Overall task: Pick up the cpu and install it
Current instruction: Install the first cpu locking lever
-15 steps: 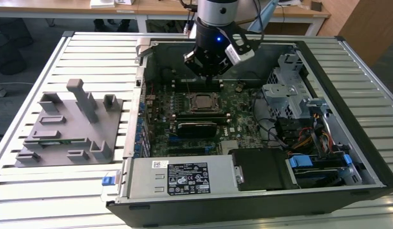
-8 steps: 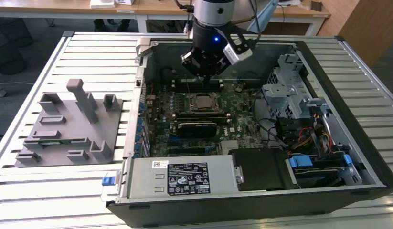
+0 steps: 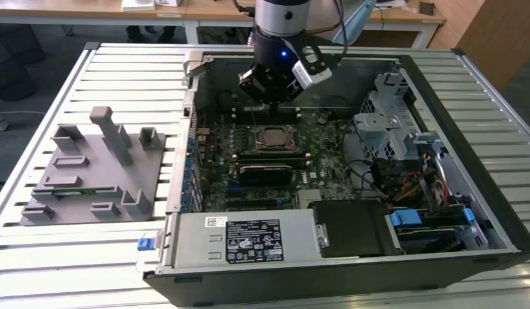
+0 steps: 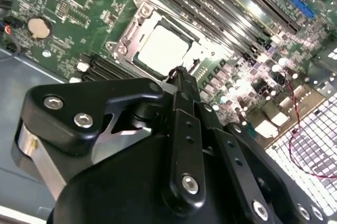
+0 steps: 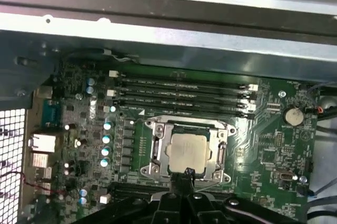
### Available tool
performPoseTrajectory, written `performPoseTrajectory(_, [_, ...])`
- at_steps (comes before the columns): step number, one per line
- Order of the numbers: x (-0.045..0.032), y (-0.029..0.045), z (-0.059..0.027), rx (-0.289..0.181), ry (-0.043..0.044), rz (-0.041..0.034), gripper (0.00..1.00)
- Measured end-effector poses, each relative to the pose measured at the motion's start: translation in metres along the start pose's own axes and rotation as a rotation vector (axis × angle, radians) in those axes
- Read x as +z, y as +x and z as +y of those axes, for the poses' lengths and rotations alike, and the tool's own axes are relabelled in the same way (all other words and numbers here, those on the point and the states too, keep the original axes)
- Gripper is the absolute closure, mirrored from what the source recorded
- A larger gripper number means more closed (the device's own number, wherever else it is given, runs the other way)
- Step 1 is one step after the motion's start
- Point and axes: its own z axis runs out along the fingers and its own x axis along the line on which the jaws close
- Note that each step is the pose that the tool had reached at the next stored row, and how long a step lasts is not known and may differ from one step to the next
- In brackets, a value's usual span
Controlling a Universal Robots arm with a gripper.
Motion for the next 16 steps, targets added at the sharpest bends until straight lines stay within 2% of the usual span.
performPoseTrajectory(16, [0.001, 0.0264, 0.0021, 0.0, 0.0001, -0.0014, 0.89])
